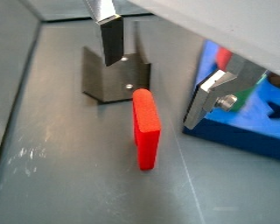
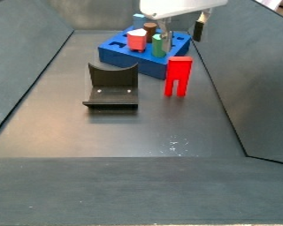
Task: Pick up the square-circle object. Move up. Rotate the square-circle object. Move to above the board. Insert the square-circle object.
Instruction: Rotate the square-circle object.
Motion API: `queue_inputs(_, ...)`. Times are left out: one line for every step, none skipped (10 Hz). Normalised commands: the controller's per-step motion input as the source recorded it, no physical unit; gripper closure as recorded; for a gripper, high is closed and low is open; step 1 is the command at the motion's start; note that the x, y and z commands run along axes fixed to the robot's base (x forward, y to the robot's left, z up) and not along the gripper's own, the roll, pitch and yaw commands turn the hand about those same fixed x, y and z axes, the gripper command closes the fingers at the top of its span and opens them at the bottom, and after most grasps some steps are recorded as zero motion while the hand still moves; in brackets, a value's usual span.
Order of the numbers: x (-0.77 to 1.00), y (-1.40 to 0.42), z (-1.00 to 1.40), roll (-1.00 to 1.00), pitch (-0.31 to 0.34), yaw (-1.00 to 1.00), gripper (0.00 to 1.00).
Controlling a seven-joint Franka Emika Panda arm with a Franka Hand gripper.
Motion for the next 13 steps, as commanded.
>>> queue_inputs(0.02,0.00,-0.02,0.00,0.005,1.00,0.00)
queue_inputs(0.02,0.00,-0.02,0.00,0.005,1.00,0.00)
queue_inputs(0.02,0.00,-0.02,0.00,0.005,1.00,0.00)
queue_inputs(0.02,0.00,-0.02,0.00,0.005,1.00,0.00)
queue_inputs(0.02,0.00,-0.02,0.00,0.005,1.00,0.00)
queue_inputs(0.02,0.00,-0.02,0.00,0.006,1.00,0.00)
queue_inputs(0.02,0.00,-0.02,0.00,0.006,1.00,0.00)
queue_inputs(0.02,0.00,-0.02,0.00,0.006,1.00,0.00)
queue_inputs(0.02,0.00,-0.02,0.00,0.006,1.00,0.00)
queue_inputs(0.02,0.00,-0.02,0.00,0.006,1.00,0.00)
queue_inputs(0.02,0.00,-0.02,0.00,0.007,1.00,0.00)
queue_inputs(0.02,0.00,-0.02,0.00,0.007,1.00,0.00)
queue_inputs(0.02,0.00,-0.02,0.00,0.007,1.00,0.00)
